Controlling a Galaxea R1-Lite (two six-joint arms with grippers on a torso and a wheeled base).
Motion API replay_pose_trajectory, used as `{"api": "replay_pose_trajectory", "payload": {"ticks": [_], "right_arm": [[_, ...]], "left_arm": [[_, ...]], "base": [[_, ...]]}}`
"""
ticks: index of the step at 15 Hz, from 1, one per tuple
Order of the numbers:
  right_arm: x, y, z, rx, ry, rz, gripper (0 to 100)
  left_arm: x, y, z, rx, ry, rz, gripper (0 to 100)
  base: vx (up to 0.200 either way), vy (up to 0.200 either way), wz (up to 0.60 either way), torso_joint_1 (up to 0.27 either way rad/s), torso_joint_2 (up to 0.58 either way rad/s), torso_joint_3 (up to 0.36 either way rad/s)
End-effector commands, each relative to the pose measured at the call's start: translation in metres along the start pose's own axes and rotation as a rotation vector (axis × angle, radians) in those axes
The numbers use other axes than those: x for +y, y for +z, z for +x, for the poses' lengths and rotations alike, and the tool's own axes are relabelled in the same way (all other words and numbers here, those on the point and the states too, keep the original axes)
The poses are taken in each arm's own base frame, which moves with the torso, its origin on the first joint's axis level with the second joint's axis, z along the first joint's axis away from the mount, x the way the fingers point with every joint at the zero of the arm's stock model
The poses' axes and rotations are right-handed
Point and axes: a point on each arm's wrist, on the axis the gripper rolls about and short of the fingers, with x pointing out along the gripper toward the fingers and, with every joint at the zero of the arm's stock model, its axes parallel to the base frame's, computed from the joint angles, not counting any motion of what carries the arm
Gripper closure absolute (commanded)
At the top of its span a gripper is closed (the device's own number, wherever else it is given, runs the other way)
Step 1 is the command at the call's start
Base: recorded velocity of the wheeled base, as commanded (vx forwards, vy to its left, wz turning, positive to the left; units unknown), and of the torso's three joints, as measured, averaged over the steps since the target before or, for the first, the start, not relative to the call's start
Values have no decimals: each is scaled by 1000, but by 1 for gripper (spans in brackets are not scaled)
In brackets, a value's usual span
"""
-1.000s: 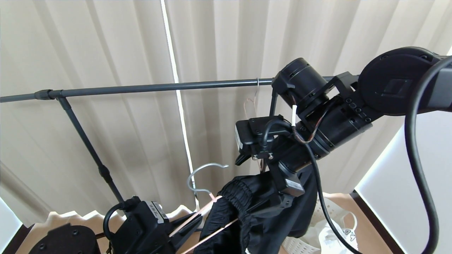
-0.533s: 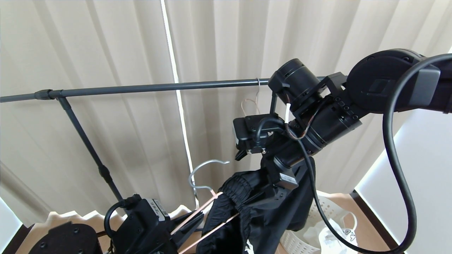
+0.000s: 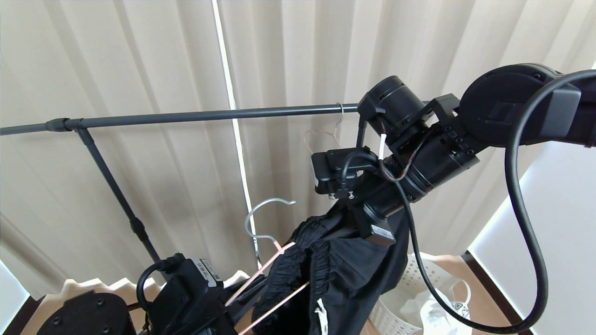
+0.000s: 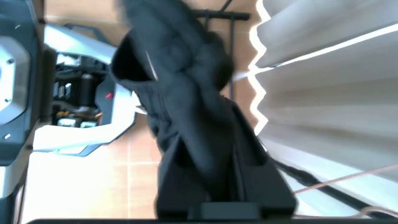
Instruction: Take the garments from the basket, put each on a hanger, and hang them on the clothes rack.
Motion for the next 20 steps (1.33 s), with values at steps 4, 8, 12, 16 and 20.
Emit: {"api": "replay_pose_trajectory", "payload": {"ticks": [4,8,12,16,20], "right_arm": [[1,0,-5,-3,-11,2,100],[1,1,-8,-8,-16,-1,100],[5,1,-15,-12,-22,-2,100],[8,-1,-16,-4,-13,3,100],[9,-3,-24,-11,-30,5,100]], "left_arm": [[4,-3,0,16,18,-9,100],[5,-3,0,17,23,-15,100],[5,-3,0,16,26,-24,0],[7,-3,0,14,36,-25,0],[25,-2,1,8,116,-39,0]], "base": [[0,0,0,0,0,0],[0,0,0,0,0,0],[0,0,0,0,0,0],[0,0,0,0,0,0],[0,0,0,0,0,0]]}}
